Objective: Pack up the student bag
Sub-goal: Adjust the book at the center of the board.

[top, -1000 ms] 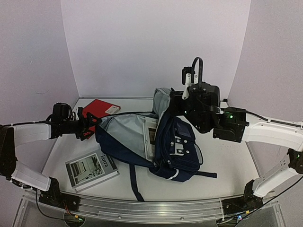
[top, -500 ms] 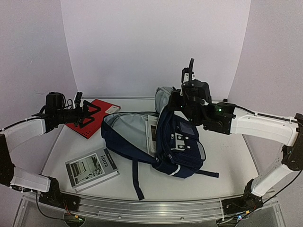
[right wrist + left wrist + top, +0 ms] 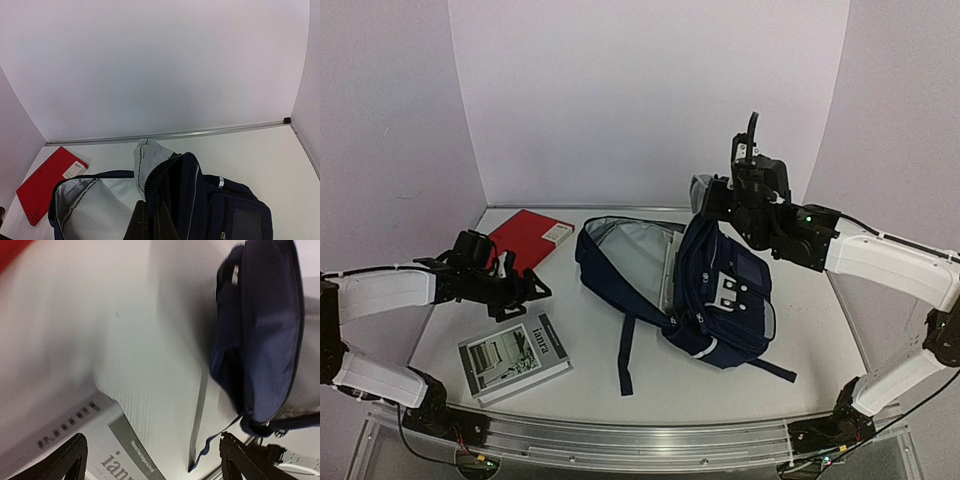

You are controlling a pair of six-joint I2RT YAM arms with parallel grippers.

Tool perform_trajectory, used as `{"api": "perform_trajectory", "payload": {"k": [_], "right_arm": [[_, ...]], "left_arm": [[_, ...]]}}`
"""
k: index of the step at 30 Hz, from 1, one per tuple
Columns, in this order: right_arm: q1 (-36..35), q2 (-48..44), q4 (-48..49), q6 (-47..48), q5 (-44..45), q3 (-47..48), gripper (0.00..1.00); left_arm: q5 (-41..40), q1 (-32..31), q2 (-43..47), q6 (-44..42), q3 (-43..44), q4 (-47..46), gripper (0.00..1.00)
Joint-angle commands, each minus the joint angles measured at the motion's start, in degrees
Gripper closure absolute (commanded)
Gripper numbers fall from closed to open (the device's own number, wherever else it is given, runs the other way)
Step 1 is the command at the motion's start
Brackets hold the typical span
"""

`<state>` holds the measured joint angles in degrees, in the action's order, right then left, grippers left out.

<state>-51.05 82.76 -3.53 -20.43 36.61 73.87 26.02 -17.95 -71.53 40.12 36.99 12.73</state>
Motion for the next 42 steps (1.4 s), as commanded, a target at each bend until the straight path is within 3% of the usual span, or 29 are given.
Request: {"api": "perform_trajectory", "payload": {"k": [1,9,16,25,33,37,42], "right_arm": [[0.4,-0.6,1.3,0.2,-0.7,1.0,1.00],[0.4,-0.5,1.3,-0.7,-1.8,0.6,1.00],[0.6,-1.0,1.3,-1.3,-2.1,0.1,1.00],[1.1,-1.5,2.0,-1.7,-3.0,0.2,1.00],[1.3,-1.1,2.8,-1.8,-4.6,1.0,1.00],[1.5,-1.1,3.0,-1.8,-5.1,1.3,1.00],[1.6,-1.4,3.0,-1.7,-5.3,1.4,1.00]], "left_arm": [[-18.0,-12.0,2.5,1.9,1.7,9.9,0.10],[-41.7,-34.4,-0.8,-1.9,9.1,20.9,0.10],[-52.8,-45.9,-11.5,-1.3,15.8,27.7,0.08],[-61.3,-54.4,-22.0,7.0,21.5,38.0,0.05],[-61.9,-56.2,-25.8,11.3,22.2,41.5,0.06],[-62.1,-56.6,-28.2,11.1,23.3,41.7,0.13],[-62.7,-56.5,-28.6,13.0,23.5,43.1,0.38]]}}
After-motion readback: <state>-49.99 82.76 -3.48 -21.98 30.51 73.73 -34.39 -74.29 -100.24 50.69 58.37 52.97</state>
